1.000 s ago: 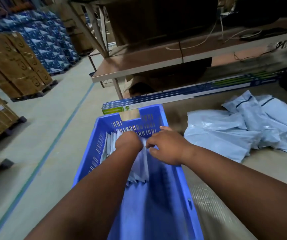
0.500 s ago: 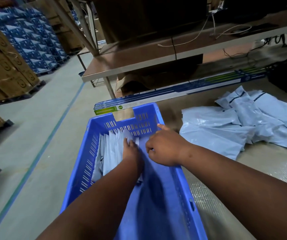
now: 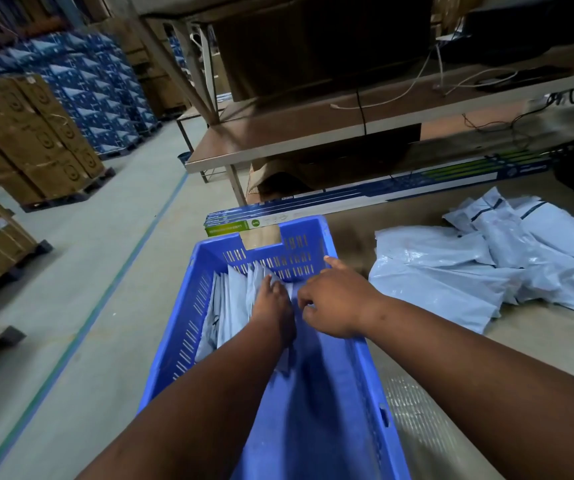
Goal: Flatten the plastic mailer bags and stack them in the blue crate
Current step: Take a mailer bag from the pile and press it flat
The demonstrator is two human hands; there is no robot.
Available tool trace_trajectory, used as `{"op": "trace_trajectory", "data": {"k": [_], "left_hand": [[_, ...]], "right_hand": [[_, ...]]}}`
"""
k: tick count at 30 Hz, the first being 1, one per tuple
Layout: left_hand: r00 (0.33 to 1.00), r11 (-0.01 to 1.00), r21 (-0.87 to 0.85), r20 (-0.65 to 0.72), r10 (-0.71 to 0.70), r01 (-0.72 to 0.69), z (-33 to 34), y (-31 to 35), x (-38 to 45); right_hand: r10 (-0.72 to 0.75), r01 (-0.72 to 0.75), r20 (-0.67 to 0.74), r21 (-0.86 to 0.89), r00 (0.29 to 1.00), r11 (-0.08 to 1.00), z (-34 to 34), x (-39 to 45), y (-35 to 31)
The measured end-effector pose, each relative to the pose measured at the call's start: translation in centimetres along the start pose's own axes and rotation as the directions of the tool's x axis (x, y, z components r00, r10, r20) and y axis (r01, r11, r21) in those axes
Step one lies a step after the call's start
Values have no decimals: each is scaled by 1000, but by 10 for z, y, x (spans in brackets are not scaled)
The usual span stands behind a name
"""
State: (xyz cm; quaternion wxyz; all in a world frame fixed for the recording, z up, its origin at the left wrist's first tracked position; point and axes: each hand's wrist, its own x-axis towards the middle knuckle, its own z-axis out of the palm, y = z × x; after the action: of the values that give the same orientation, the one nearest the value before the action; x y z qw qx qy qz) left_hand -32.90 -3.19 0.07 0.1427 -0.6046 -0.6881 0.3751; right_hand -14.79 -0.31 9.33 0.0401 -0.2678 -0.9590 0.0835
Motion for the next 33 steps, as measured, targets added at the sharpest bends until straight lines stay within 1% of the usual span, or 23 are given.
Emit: {"op": "trace_trajectory", "data": {"k": [4,6,9,12,14,17,19,21,24,27,29,31,32,33], "left_hand": [[999,1000,-17,-36,-16,16,-12,1,-12],[998,997,-72,-60,-25,21,-17,0,-17],[990,986,-157,-127,-69,49,-41,-8,-27],[975,971,-234,-194,-104,57,-82,-20,-37],[961,959,-275,-237,-140,72,-116,-28,-40],[935,934,-347,-295,-196,86,-167,-28,-35],[932,925,-373,-306,-194,69,-195,-15,-28],[926,924,-380,-338,-168,29,-215,5,-24],[924,921,-381,-375,-74,-80,-232,53,-21],[950,906,-391,-309,37,-163,-237,107,-23],[968,891,-420,-239,73,-171,-236,140,-25],[984,851,-501,-157,88,-156,-231,164,-29],[986,817,-557,-141,86,-151,-228,174,-31],[986,782,-606,-151,69,-148,-225,181,-33]], "right_hand": [[-22,23,-20,39,1000,999,-5,-4,1],[-33,39,-53,132,998,990,-6,-7,6],[-31,76,-161,281,986,957,-8,-15,23],[49,44,-283,311,958,949,-12,-29,58],[148,-58,-313,279,938,959,-11,-42,91],[303,-283,-221,120,927,952,-1,-69,137],[338,-347,-175,-18,925,938,12,-91,158],[346,-359,-146,-77,927,930,28,-111,171],[300,-309,-85,-135,950,941,59,-140,184],[210,-222,-117,-96,971,970,91,-165,196],[161,-173,-130,-87,978,981,103,-179,201],[109,-122,-148,-80,983,989,110,-188,206],[96,-105,-139,-63,986,992,110,-195,210],[81,-85,-101,-38,992,996,109,-202,215]]}}
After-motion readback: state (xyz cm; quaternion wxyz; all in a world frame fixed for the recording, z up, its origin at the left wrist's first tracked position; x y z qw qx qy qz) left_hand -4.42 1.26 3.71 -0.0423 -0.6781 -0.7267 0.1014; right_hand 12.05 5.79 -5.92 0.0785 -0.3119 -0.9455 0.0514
